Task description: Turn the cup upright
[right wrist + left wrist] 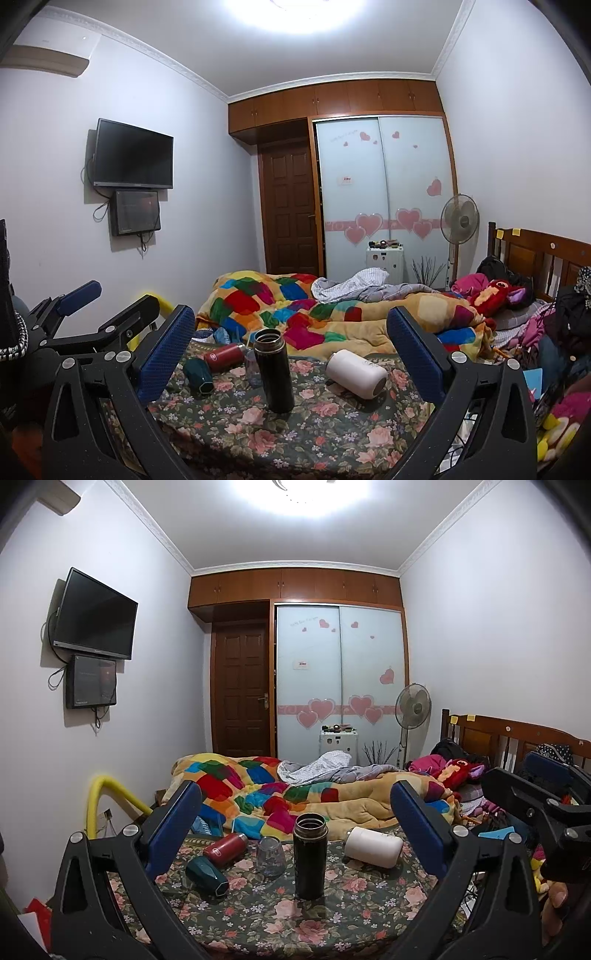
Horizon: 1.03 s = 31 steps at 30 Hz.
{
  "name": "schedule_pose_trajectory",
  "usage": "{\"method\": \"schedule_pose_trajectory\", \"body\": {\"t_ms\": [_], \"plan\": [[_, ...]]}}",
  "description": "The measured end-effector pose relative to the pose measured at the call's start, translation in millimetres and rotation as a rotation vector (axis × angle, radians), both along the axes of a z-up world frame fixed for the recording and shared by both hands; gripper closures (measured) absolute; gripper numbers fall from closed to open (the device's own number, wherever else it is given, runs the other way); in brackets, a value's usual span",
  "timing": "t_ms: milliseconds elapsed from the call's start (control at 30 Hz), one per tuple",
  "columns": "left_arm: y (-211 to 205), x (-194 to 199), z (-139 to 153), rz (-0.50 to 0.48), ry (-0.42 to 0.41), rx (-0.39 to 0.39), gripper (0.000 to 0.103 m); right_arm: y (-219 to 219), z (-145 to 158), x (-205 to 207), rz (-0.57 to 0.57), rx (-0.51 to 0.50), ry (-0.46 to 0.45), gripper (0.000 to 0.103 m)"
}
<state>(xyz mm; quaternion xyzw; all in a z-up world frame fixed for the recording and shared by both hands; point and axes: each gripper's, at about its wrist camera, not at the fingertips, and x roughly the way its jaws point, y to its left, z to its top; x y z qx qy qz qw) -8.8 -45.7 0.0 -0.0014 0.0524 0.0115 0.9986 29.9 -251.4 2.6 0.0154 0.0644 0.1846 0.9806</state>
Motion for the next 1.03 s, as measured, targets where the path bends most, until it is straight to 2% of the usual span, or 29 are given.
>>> {"method": "schedule_pose_trajectory", "body": {"t_ms": [1033], "plan": [[12,4,-6,0.013,0.009,-0.018,0.0,7,-2,9,-0.002,-0.03,0.015,0.0]]}}
